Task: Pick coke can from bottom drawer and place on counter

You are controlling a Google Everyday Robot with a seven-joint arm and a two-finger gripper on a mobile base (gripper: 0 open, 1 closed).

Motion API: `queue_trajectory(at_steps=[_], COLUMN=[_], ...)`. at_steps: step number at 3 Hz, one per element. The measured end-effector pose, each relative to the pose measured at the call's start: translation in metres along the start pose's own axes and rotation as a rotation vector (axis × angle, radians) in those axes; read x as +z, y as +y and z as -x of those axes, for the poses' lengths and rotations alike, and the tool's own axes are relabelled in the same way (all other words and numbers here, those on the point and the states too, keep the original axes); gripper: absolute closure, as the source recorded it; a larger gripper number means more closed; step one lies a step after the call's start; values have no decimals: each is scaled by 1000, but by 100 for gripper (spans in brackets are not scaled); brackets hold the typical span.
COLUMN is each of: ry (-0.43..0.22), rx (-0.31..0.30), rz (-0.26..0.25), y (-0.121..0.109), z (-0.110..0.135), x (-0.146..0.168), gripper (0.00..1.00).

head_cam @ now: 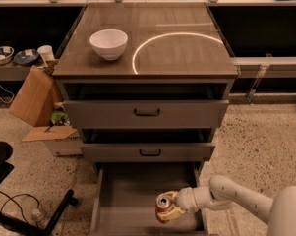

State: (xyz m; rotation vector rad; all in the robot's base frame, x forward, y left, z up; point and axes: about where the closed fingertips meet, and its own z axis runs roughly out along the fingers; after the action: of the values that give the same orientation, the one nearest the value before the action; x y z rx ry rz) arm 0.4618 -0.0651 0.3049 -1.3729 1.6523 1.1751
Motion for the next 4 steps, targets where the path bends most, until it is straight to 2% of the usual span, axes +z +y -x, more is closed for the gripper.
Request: queue_trajectory(at_steps=[1, 2, 4], ry=[17, 34, 21], rx=[29, -5, -3], rz=[57, 29, -143], y=[24, 18, -12], z=[74, 167, 311], x=[-43, -100, -193], gripper=[100, 100, 100])
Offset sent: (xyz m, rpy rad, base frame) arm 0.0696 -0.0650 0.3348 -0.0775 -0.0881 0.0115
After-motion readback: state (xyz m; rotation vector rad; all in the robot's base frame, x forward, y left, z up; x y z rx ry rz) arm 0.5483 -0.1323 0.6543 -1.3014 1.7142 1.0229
